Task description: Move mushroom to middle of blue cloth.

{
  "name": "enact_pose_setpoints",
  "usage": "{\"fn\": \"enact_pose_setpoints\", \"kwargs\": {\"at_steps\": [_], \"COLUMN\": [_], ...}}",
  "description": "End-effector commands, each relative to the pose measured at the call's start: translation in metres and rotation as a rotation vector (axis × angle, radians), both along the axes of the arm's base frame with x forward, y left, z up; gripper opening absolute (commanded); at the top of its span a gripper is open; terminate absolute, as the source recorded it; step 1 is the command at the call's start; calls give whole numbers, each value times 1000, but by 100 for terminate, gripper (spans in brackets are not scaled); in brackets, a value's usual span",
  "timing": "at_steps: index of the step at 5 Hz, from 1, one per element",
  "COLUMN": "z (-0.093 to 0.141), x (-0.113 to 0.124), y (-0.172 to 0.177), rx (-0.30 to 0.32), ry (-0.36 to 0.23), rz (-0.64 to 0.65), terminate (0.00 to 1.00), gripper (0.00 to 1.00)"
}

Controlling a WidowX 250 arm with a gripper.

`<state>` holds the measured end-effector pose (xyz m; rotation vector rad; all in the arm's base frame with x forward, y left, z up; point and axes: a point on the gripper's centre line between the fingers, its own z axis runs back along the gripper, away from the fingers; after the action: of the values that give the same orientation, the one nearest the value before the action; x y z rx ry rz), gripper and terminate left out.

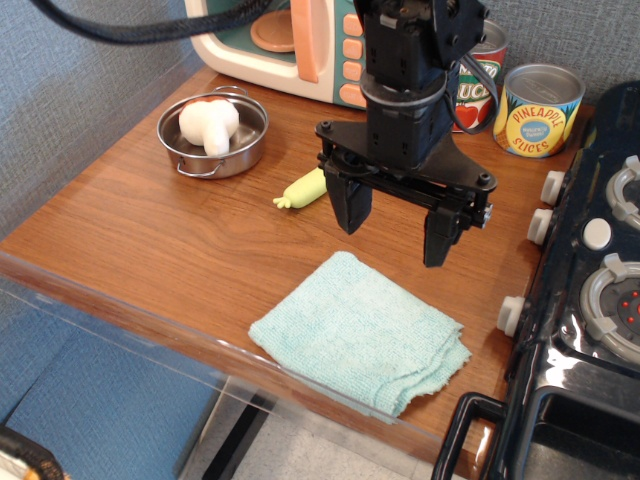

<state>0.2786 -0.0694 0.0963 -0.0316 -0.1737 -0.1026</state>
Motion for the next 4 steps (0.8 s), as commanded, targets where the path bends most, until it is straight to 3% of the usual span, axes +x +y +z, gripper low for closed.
{"fn": "enact_pose_setpoints", "kwargs": {"at_steps": [1,2,4], "z": [0,2,19], "x": [0,12,76], "y": [0,18,90], "rx": [0,-18,-34], "ry": [0,3,-70], "rz": [0,89,294], "terminate": [0,0,0], "gripper": [100,100,100]}}
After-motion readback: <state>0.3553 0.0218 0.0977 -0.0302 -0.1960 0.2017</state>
